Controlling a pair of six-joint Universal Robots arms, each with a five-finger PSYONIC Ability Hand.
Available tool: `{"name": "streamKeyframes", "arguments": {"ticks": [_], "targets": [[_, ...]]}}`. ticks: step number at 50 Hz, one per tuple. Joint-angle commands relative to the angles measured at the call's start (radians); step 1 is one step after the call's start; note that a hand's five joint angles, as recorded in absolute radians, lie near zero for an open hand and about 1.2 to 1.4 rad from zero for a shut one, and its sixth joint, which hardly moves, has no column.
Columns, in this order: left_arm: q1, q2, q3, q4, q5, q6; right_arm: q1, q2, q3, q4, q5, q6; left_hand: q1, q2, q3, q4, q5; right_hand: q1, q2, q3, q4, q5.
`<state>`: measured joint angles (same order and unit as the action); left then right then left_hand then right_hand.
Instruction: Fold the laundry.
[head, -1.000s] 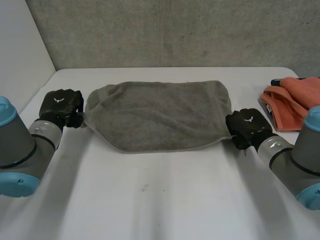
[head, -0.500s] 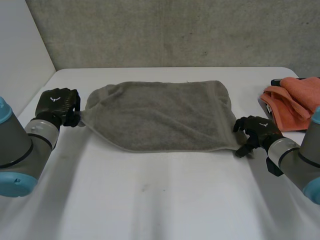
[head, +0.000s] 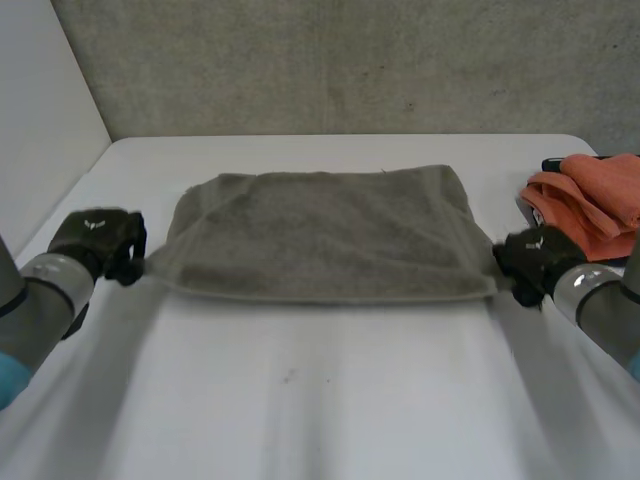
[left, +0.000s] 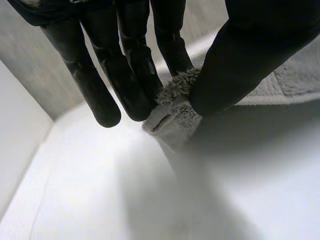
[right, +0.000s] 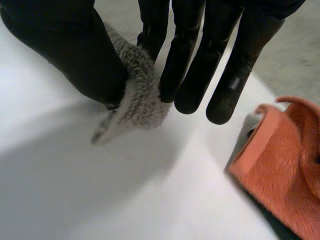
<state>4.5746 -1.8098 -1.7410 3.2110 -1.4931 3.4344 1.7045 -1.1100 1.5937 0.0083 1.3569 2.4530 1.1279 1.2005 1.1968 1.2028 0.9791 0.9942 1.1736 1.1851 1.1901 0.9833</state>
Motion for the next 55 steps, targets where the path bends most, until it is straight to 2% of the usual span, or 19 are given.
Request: {"name": "streamKeyframes", "arguments": {"ticks": [1,2,6,13,16,18,23,28,34,38,43,50,51,52,53,54,55], "targets": [[0.029,0.128,-0.123,-0.31,-0.002,0.291,-0.006,-0.158,0.106,0.378,0.041,-0.331,0.268,0.196,0.199,0.193,0.243,0.402,0.223,0.211,0.206,0.238],[0.033,0.162,-0.164,-0.354,-0.002,0.346,-0.008,-0.178,0.118,0.412,0.047,-0.348,0.268,0.196,0.199,0.193,0.243,0.402,0.223,0.211,0.206,0.238],[0.037,0.234,-0.253,-0.392,-0.001,0.434,-0.016,-0.272,0.179,0.539,0.042,-0.396,0.268,0.196,0.199,0.193,0.243,0.402,0.223,0.211,0.206,0.238],[0.026,0.238,-0.269,-0.376,-0.006,0.459,-0.017,-0.306,0.18,0.549,0.045,-0.402,0.268,0.196,0.199,0.193,0.243,0.402,0.223,0.211,0.206,0.238],[0.024,0.21,-0.241,-0.352,-0.009,0.459,-0.013,-0.271,0.151,0.509,0.056,-0.402,0.268,0.196,0.199,0.193,0.243,0.402,0.223,0.211,0.206,0.238],[0.017,0.176,-0.195,-0.301,-0.007,0.456,-0.006,-0.21,0.097,0.446,0.047,-0.381,0.268,0.196,0.199,0.193,0.243,0.402,0.223,0.211,0.206,0.238],[-0.022,0.094,-0.085,-0.137,-0.012,0.433,0.036,-0.111,-0.029,0.32,0.088,-0.315,0.268,0.196,0.199,0.193,0.243,0.402,0.223,0.211,0.206,0.238],[-0.065,-0.079,0.052,0.03,-0.018,0.376,0.083,0.043,-0.202,0.191,0.126,-0.235,0.268,0.196,0.199,0.193,0.243,0.402,0.223,0.211,0.206,0.238],[-0.086,-0.265,0.233,0.072,-0.085,0.31,0.095,0.185,-0.368,0.076,0.136,-0.241,0.268,0.196,0.199,0.193,0.243,0.402,0.223,0.211,0.206,0.238],[-0.102,-0.428,0.423,0.076,-0.176,0.301,0.113,0.281,-0.457,-0.074,0.136,-0.246,0.268,0.196,0.199,0.193,0.243,0.402,0.223,0.211,0.206,0.238],[-0.12,-0.548,0.579,0.099,-0.194,0.304,0.121,0.399,-0.546,-0.273,0.149,-0.305,0.268,0.196,0.199,0.193,0.243,0.402,0.223,0.211,0.206,0.238],[-0.143,-0.644,0.693,0.222,-0.19,0.309,0.13,0.527,-0.662,-0.326,0.151,-0.364,0.268,0.196,0.199,0.193,0.243,0.402,0.223,0.211,0.206,0.238],[-0.146,-0.649,0.696,0.233,-0.19,0.309,0.132,0.533,-0.667,-0.327,0.148,-0.364,0.234,0.161,0.165,0.159,0.208,0.402,0.223,0.211,0.206,0.238],[-0.149,-0.654,0.698,0.243,-0.19,0.309,0.132,0.541,-0.672,-0.33,0.146,-0.364,0.024,-0.048,-0.045,-0.051,-0.002,0.214,0.035,0.023,0.018,0.051],[-0.157,-0.658,0.696,0.26,-0.188,0.31,0.133,0.545,-0.673,-0.333,0.146,-0.364,-0.562,-0.635,-0.631,-0.637,-0.588,-0.264,-0.444,-0.455,-0.46,-0.428],[-0.16,-0.66,0.693,0.268,-0.188,0.31,0.135,0.549,-0.673,-0.349,0.146,-0.362,-0.861,-0.934,-0.93,-0.936,-0.887,-0.82,-0.999,-1.011,-1.016,-0.983],[-0.164,-0.658,0.687,0.274,-0.187,0.31,0.135,0.549,-0.673,-0.359,0.148,-0.362,-0.953,-1.026,-1.022,-1.028,-0.979,-0.82,-0.999,-1.011,-1.016,-0.983]]}}
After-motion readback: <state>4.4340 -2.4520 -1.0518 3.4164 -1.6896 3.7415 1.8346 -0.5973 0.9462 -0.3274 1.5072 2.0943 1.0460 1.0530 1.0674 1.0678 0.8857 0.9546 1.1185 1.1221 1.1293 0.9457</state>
